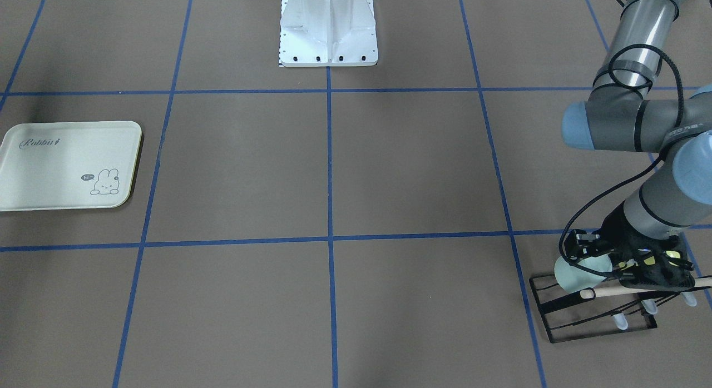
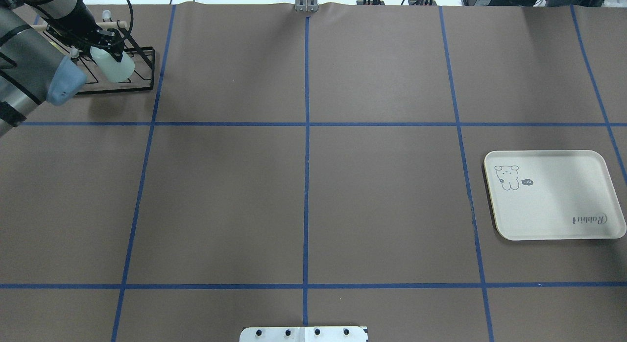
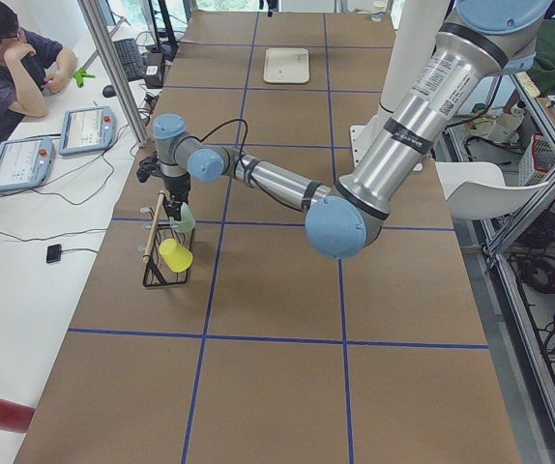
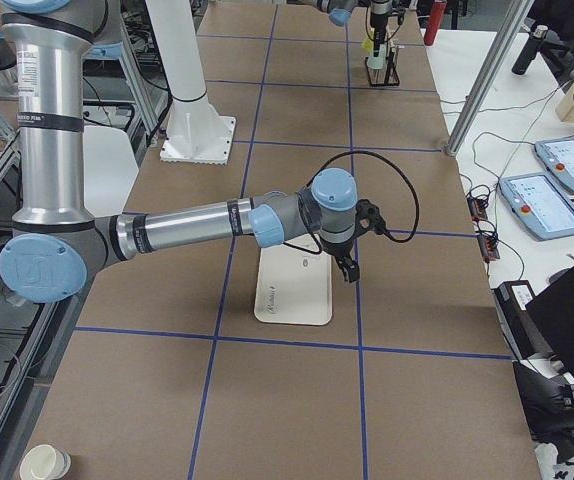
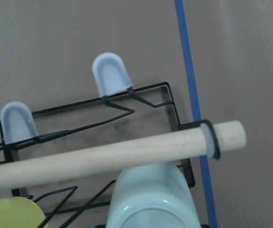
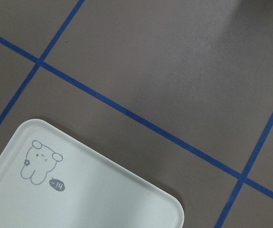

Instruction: Left arm grabs green cup and hands to right arm on tray

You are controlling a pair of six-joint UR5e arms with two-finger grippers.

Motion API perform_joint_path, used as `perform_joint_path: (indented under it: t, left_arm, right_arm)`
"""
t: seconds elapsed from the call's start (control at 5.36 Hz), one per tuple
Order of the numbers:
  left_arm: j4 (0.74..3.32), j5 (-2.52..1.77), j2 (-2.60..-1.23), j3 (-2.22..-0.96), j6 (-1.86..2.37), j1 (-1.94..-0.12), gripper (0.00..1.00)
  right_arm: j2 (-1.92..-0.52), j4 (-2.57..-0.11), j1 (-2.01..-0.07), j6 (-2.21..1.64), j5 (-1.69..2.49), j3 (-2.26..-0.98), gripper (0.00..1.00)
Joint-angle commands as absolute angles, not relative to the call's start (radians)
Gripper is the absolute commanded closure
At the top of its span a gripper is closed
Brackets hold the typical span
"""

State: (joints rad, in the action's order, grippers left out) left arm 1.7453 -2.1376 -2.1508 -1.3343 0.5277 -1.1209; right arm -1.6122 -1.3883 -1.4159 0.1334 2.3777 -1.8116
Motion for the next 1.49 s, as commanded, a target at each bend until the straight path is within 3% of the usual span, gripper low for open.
perform_joint_path:
  t: [0.0,0.75,1.12,1.31]
  left_arm:
    - [1.732,-2.147,-2.142,-1.405,0.528,-1.146,1.00]
    - [1.481,-2.149,-2.091,-1.723,0.543,-1.199,1.00]
    - [1.511,-2.151,-2.085,-1.736,0.677,-1.184,1.00]
    - [1.604,-2.152,-2.083,-1.735,0.790,-1.146,1.00]
  right_arm:
    - [-1.612,-1.388,-1.416,0.133,2.378,-1.812,0.00]
    - [-1.612,-1.388,-1.416,0.130,2.384,-1.821,0.00]
    - [-1.611,-1.356,-1.384,0.018,2.514,-1.824,0.00]
    - [-1.608,-1.213,-1.317,-0.184,2.514,-1.821,0.00]
